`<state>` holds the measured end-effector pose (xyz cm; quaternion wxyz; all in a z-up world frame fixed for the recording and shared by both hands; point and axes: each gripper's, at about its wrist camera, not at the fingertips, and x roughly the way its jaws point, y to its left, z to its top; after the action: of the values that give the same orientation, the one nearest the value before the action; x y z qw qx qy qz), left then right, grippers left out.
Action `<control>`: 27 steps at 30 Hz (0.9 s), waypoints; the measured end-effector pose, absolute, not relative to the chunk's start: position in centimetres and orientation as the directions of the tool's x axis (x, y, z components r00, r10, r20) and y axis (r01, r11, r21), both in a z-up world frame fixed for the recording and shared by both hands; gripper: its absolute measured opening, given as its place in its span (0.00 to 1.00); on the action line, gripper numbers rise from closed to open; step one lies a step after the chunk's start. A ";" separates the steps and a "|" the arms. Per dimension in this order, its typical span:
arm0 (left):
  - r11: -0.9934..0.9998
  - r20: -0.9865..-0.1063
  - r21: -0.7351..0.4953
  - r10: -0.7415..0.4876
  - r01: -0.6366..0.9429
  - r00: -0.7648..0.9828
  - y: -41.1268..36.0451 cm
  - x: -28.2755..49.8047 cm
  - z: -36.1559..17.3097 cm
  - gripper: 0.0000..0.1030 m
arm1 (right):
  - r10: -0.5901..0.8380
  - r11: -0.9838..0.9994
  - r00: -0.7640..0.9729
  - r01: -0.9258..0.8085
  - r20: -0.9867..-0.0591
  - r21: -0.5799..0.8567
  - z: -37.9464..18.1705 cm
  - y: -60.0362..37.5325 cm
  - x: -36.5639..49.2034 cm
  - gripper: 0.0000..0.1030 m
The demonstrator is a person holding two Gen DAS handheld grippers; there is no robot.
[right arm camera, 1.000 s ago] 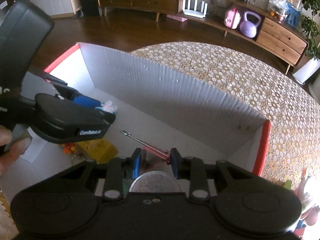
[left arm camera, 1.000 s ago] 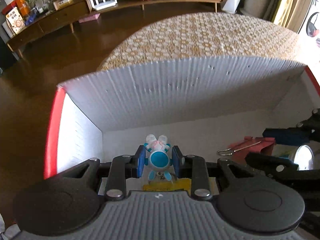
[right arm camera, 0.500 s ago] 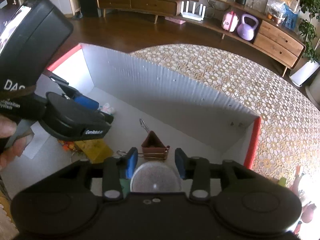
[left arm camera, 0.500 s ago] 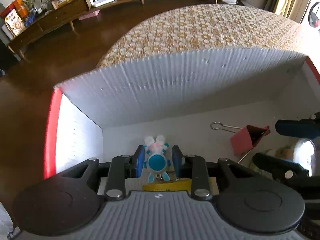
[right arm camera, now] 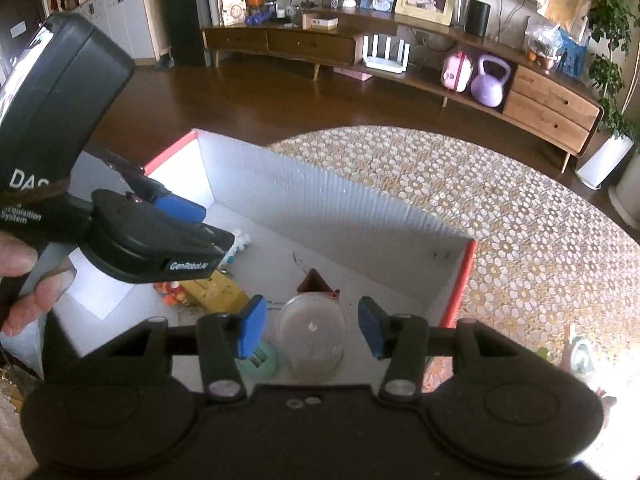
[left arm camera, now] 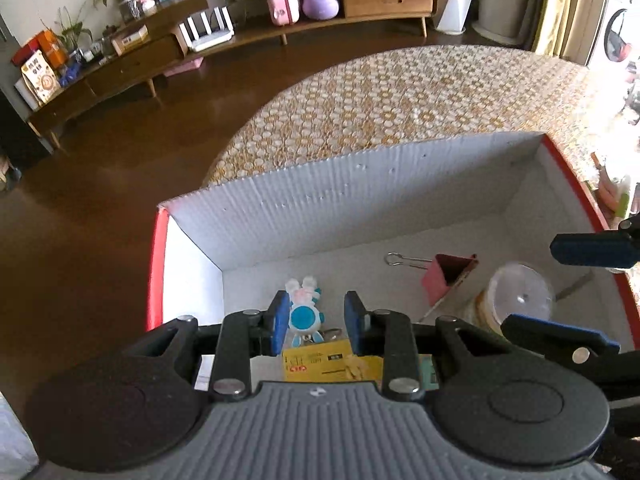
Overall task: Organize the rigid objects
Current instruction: 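Lower both items into the box and open both tools to release, then move both open tools back over the remaining items on the table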
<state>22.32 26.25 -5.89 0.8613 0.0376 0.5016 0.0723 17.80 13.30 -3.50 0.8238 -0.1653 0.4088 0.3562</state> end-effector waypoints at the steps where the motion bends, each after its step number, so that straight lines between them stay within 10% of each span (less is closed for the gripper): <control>1: 0.986 -0.852 0.137 0.164 -0.091 0.497 26.1 21.9 -5.4 0.28 | 0.458 0.690 0.413 -0.724 -0.787 0.021 -3.2 13.0 17.5 0.52; 9: 0.986 -0.825 0.139 0.166 -0.091 0.541 24.6 19.6 -3.2 0.33 | 0.494 0.680 0.429 -0.733 -0.756 0.028 -1.1 11.2 15.6 0.56; 12: 0.987 -0.804 0.131 0.161 -0.094 0.572 24.0 18.5 -2.3 0.71 | 0.513 0.673 0.435 -0.739 -0.740 0.033 -0.2 10.4 14.7 0.62; 27: 0.994 -0.740 0.061 0.108 -0.094 0.664 20.4 14.4 0.7 0.73 | 0.598 0.677 0.455 -0.728 -0.660 0.112 2.4 4.5 11.2 0.82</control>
<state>14.37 20.36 0.65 0.9121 0.0086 0.4062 0.0554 11.25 4.46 2.40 0.8477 -0.0938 0.3461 0.3910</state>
